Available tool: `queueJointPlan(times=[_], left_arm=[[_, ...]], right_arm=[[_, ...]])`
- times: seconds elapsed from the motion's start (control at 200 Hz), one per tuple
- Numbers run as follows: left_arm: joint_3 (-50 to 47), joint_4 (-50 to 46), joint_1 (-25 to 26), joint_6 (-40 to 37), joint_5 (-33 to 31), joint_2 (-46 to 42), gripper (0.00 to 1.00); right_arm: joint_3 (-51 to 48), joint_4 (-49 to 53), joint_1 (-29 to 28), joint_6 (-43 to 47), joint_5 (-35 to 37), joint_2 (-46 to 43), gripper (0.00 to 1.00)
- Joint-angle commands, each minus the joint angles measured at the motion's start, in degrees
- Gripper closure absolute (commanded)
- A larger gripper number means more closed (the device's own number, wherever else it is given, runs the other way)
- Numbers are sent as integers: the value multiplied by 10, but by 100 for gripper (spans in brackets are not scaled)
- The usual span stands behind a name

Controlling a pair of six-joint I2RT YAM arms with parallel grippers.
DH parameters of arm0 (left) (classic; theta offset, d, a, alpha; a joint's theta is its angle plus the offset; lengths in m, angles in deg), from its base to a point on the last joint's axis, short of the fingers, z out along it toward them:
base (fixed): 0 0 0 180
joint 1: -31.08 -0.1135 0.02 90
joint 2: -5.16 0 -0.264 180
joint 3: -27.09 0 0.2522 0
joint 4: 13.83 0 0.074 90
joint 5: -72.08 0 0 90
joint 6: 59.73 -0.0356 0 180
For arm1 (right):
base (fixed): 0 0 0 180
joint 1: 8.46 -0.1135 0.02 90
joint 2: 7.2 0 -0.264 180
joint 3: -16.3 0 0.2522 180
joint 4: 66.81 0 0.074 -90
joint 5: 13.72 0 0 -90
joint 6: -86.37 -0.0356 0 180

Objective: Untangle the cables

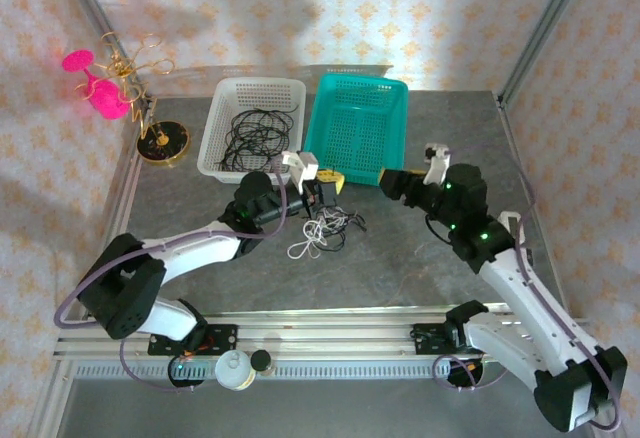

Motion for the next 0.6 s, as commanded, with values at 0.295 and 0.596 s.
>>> queueJointPlan(times=[0.295,0.596], left_arm=[[48,49,11,105,6,-37,100],[92,-28,31,114,-35,-69,100]], right_arm=[[-168,-521,-141,189,-135,52,29],[-131,-633,-141,169,-101,197,33]])
